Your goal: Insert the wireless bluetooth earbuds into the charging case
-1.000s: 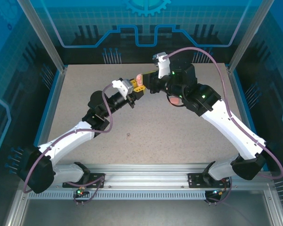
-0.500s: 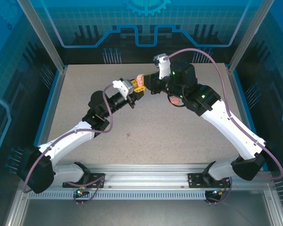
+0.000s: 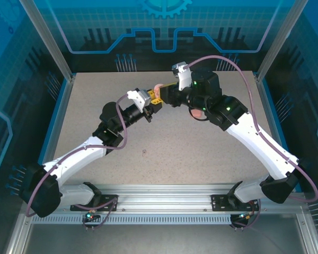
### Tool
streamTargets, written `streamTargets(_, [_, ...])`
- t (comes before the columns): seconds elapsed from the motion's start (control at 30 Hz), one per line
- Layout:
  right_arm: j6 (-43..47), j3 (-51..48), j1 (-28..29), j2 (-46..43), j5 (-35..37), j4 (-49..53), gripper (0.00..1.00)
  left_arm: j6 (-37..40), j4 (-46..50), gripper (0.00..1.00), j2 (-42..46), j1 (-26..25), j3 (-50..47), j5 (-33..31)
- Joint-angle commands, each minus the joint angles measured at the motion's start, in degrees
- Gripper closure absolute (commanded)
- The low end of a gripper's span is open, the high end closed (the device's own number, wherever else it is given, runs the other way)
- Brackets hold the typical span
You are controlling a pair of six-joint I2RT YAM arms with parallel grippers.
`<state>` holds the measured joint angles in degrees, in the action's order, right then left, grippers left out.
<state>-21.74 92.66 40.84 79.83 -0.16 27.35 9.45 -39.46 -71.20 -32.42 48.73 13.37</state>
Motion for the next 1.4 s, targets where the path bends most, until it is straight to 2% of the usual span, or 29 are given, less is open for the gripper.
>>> streamTargets(0.0, [-0.28,2.55,-0.42,-0.85,0.47,1.4,0.58,1.01,-1.94,1.0,0.91,-0.33,1.99,0.04])
streamTargets(0.2, [-1.91,8.41,-2.05,-1.49,-1.51,2.34,0.39,0.31,-2.14,1.0,0.71,-0.43,1.84,-0.26])
streamTargets(0.37, [-5.61,8.47,-5.15,-5.82,-1.61,2.85,0.31,0.14,-3.02,1.0,0.44,-0.41,1.14,-1.98])
streamTargets(0.67, [-17.03,-6.03,-7.7,-11.84,8.31,12.33,0.28,1.64,-4.14,1.0,1.01,0.23,-0.69,-8.55])
streamTargets(0.83, [-25.58,-17.42,-7.38,-11.64,8.34,13.53,0.29,1.17,-4.19,1.0,2.19,2.01,-1.36,-11.32])
streamTargets(0.93, [-30.32,-22.01,-5.11,-8.34,7.44,12.63,0.3,-0.58,-4.26,1.0,2.81,3.79,-1.66,-11.79])
streamTargets(1.03, [-33.13,-22.59,-0.91,-3.08,7.85,11.41,0.31,-2.49,-4.48,1.0,3.42,5.61,-1.84,-11.88])
streamTargets(1.37, [-44.74,-9.92,10.88,22.1,10.73,17.23,0.37,-6.34,-4.21,1.0,6.52,9.03,-2.55,-12.65])
